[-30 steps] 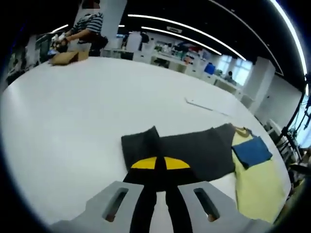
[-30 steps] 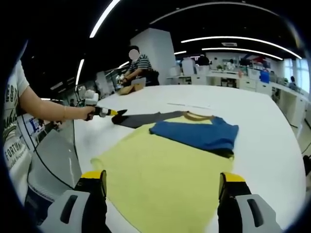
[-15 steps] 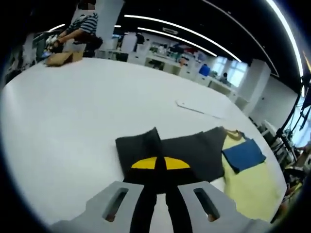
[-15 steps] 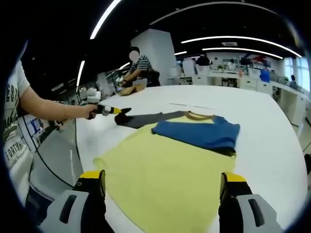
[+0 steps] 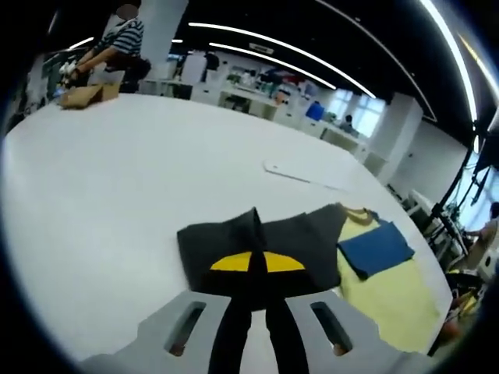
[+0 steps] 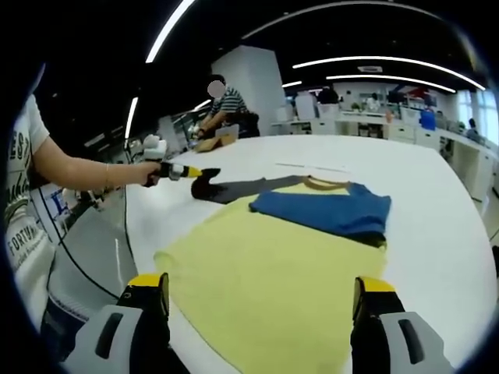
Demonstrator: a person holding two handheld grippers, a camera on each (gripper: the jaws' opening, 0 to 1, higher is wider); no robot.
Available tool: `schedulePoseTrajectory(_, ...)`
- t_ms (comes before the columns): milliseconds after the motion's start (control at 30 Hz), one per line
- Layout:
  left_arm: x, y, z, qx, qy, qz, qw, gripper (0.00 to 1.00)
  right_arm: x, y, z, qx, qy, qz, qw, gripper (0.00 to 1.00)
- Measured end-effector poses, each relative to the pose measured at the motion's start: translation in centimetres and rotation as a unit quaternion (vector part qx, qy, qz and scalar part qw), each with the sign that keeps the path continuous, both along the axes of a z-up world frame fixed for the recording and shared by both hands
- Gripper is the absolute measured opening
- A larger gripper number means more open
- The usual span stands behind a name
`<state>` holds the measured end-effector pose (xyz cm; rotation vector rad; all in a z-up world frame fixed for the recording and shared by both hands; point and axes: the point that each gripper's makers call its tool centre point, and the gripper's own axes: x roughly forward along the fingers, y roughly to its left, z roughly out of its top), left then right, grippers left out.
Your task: Fold the garment on the visible template until the final outline fits inside the template.
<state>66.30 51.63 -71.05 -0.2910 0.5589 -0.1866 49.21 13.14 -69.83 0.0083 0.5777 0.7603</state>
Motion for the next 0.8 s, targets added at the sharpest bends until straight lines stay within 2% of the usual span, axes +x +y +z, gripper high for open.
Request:
schedulePoseTrajectory(300,0.3,-2.2,1.0,-0.005,-0.008,-0.024,0.9997,0.01,-0.5,0.3,0.0,0.002,0.001,0.002,1.0,0.98)
schedulePoseTrajectory(467,0.4,-3.5,1.2,-0.01,-0.003,-0.036,0.9993,0.01,-0.6,0.3,0.0,0.0,0.0,0.002,1.0,0.98)
schedulePoseTrajectory(667,0.8,-5.4,2.3,-0.012,-0.012,-0.059,0.9981,0.01,-0.6,0.2,0.1,0.003,-0.002,0.003,1.0,0.98)
schedulePoseTrajectory(800,1.1,-6.6,2.8,-0.003,-0.017,-0.077,0.9969,0.01,-0.6,0.1,0.1,0.004,-0.003,0.002,1.0,0.98)
